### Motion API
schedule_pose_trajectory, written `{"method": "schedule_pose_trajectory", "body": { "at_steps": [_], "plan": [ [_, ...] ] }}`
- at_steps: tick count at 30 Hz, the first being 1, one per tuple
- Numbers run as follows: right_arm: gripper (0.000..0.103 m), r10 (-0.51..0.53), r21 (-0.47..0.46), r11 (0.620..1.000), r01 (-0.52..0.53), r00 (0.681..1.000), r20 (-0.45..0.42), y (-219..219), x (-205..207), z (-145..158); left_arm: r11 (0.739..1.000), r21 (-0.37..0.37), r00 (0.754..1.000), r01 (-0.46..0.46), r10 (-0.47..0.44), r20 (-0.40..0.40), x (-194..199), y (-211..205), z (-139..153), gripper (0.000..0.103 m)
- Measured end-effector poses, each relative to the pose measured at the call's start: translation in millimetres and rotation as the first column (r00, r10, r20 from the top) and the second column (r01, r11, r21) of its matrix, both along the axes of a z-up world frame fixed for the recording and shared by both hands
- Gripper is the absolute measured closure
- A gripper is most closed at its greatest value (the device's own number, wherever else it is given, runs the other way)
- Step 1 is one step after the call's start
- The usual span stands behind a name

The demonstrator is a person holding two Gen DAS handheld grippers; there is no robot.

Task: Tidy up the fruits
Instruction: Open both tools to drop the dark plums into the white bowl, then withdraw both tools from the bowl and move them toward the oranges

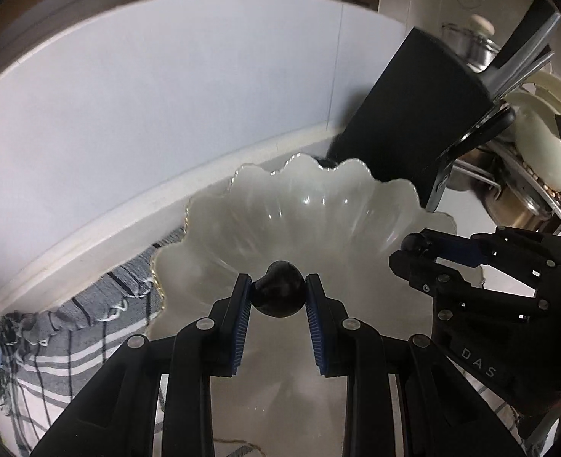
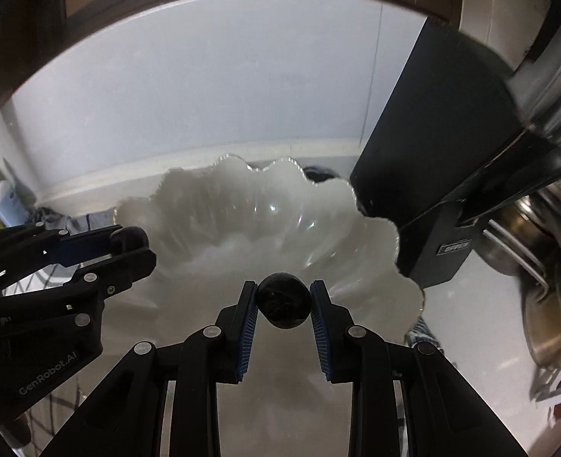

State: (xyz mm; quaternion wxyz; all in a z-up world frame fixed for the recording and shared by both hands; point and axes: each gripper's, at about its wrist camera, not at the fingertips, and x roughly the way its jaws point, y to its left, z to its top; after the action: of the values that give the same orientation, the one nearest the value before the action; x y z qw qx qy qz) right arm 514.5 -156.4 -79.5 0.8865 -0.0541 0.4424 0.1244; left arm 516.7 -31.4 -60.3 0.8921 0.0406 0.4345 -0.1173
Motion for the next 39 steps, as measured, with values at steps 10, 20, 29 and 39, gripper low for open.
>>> {"method": "schedule_pose_trajectory", "body": {
  "at_steps": [10,20,29,39],
  "plan": [
    [0.056,-0.022,-0.021,1.000,0.021,0.999,-0.025,0.2,9.2,-14.3,1.000,0.009,0.999,-0.025,0.025,-0.034,9.4,4.8,-10.7,0.053],
    [0.055,-0.060,-0.013,0.998,0.061,0.997,0.052,-6.2,-17.7,13.9,0.998,0.003,0.995,-0.067,0.067,0.069,-22.0,16.2,21.8,0.042],
    [0.055,-0.028,-0.004,1.000,0.029,0.985,0.171,3.4,-70.2,57.9,0.995,-0.073,0.986,-0.068,0.079,0.149,-70.9,28.0,54.8,0.039],
    [0.055,-0.072,0.061,0.996,0.059,0.966,0.250,-1.5,-126.7,93.6,0.995,-0.087,0.974,-0.058,0.075,0.216,-128.3,38.6,81.2,0.036]
  ]
}}
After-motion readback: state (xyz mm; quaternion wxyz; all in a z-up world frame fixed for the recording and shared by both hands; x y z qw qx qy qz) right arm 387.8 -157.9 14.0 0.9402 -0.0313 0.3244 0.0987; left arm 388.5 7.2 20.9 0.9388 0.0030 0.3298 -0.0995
